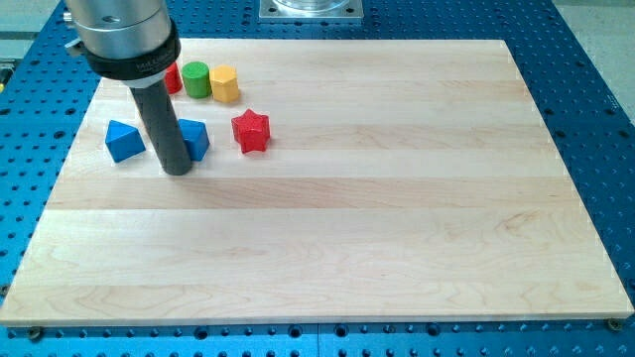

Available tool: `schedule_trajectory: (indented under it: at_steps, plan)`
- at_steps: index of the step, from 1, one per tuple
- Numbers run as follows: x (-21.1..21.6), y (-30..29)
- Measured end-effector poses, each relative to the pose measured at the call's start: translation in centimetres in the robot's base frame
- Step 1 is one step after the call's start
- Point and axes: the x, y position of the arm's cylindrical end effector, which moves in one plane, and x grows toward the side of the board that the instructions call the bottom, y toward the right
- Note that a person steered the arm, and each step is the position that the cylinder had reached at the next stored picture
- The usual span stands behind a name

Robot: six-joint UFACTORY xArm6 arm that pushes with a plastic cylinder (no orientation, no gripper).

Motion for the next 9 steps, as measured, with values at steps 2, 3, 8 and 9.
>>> schedule_trajectory:
  at_steps: [2,3,8,9]
  plan:
    - [-0.6,2.3]
    - [-0.8,2.6]
    - [-4.7,9.7]
    - [-2.7,8.6]
